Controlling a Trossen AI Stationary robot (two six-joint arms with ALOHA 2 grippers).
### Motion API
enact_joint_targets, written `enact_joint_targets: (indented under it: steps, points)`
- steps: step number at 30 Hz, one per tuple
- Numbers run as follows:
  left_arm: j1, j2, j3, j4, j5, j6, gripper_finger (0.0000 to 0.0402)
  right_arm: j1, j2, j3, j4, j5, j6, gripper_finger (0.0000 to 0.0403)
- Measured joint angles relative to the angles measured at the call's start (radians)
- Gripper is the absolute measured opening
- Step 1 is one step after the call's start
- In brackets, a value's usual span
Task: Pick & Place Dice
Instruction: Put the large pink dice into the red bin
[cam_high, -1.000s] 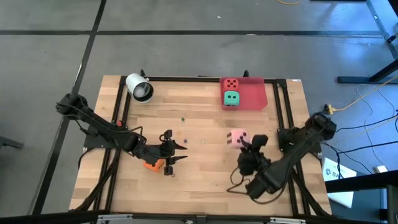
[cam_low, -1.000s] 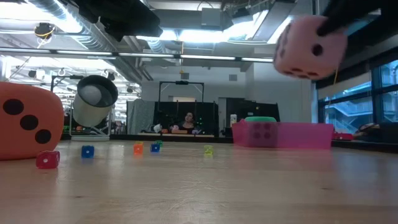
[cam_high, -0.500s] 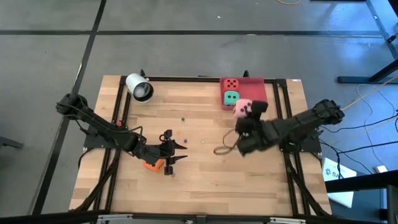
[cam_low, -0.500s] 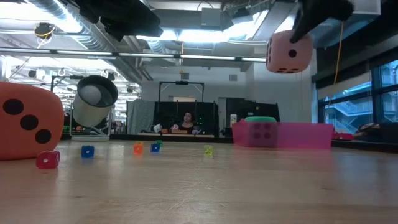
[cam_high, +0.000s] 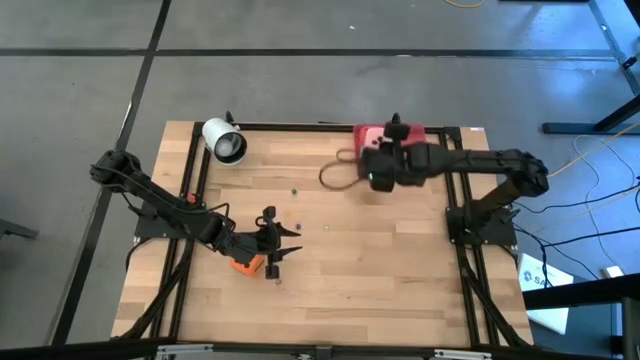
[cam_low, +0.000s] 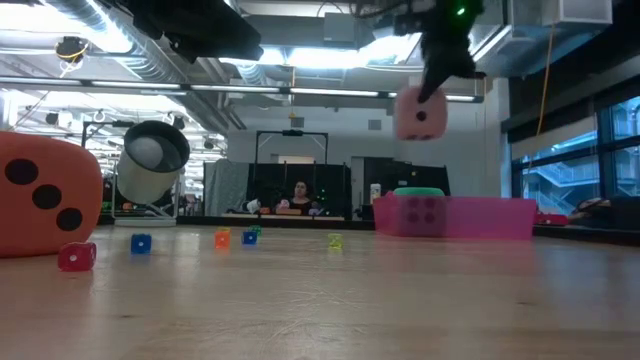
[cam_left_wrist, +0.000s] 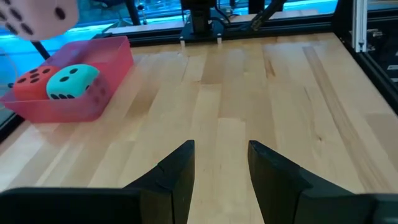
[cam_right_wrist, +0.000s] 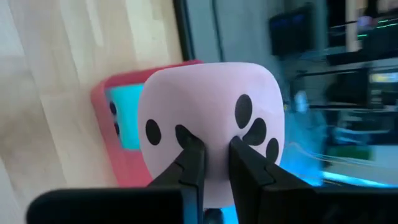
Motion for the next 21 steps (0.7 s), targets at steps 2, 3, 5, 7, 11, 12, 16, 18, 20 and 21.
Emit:
enact_joint_targets:
  steps: [2,3,5,7,11,12,16,18,20,21]
  points:
    - [0.0,0.0,0.0,0.0,0.0,0.006,0.0143,-0.062,0.0,0.0,0.0,0.002,-0.036,0.0045]
    - [0.0,0.0,0.0,0.0,0.0,0.007,0.0143,-0.094,0.0,0.0,-0.008,0.005,-0.048,0.0044]
    - [0.0,0.0,0.0,0.0,0.0,0.008,0.0143,-0.161,0.0,0.0,-0.014,-0.008,-0.064,0.0039]
    - [0.0,0.0,0.0,0.0,0.0,0.019,0.0143,-0.228,0.0,-0.002,-0.016,-0.038,-0.083,0.0038]
    - [0.0,0.0,0.0,0.0,-0.009,0.048,0.0143,-0.341,0.0,-0.072,0.068,-0.105,-0.158,0.0037]
    - [0.0,0.0,0.0,0.0,-0.016,0.052,0.0143,-0.365,0.0,-0.093,0.087,-0.108,-0.174,0.0037]
    - [0.004,0.0,0.0,0.0,-0.026,0.055,0.0143,-0.439,0.0,-0.189,0.199,-0.135,-0.234,0.0037]
    - [0.011,0.0,0.0,-0.002,-0.026,0.055,0.0143,-0.463,0.0,-0.223,0.256,-0.138,-0.263,0.0037]
    - [0.019,0.0,0.0,-0.008,-0.026,0.055,0.0143,-0.484,0.0,-0.25,0.286,-0.157,-0.288,0.0037]
    - [0.024,0.0,0.0,-0.011,-0.026,0.055,0.0143,-0.494,0.0,-0.264,0.297,-0.164,-0.3,0.0037]
